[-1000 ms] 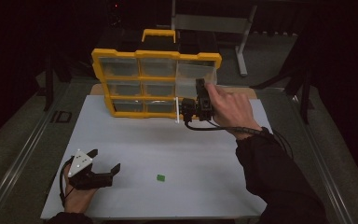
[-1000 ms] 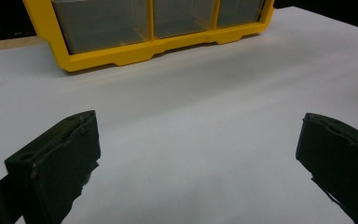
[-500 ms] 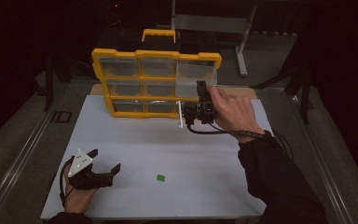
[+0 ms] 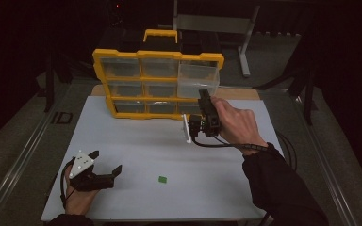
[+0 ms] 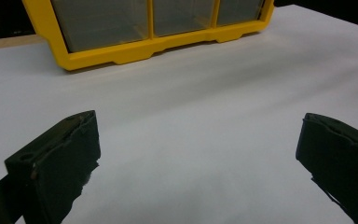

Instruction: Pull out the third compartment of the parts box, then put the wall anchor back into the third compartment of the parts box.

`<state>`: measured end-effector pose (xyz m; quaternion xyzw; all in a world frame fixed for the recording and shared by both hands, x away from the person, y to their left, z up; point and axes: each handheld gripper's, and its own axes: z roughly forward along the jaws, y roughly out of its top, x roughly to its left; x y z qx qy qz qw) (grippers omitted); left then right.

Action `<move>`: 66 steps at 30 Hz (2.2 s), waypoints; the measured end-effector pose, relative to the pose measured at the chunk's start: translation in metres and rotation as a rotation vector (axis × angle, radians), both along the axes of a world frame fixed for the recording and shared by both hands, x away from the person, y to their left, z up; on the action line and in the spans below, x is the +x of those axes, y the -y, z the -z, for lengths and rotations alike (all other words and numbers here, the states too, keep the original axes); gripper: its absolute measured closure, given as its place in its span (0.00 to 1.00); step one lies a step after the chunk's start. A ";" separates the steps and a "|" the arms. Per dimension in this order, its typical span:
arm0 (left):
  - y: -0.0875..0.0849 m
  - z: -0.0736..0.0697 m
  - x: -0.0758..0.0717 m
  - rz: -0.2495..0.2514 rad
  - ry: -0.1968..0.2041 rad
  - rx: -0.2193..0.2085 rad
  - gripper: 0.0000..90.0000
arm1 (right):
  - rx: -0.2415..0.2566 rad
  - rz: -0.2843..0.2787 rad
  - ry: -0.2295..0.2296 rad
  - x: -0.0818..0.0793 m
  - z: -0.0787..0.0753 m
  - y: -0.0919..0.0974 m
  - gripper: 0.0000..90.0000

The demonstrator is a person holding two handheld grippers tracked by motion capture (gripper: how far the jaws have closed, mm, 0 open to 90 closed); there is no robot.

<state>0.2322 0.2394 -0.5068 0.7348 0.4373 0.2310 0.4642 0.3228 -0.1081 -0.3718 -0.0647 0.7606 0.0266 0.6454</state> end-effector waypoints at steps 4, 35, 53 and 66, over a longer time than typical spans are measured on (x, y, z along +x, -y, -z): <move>0.000 0.000 0.000 0.000 -0.001 -0.002 0.00 | 0.028 -0.007 -0.007 -0.004 0.010 0.002 0.59; 0.000 0.000 -0.001 -0.003 0.000 0.005 0.00 | 0.441 0.021 -0.210 -0.046 0.098 0.047 0.22; 0.001 -0.001 -0.002 0.002 0.010 0.015 0.00 | 0.949 0.006 -0.511 -0.063 0.112 0.092 0.19; 0.002 -0.002 -0.002 0.002 0.011 0.020 0.00 | 1.250 -0.008 -0.573 -0.067 0.109 0.138 0.20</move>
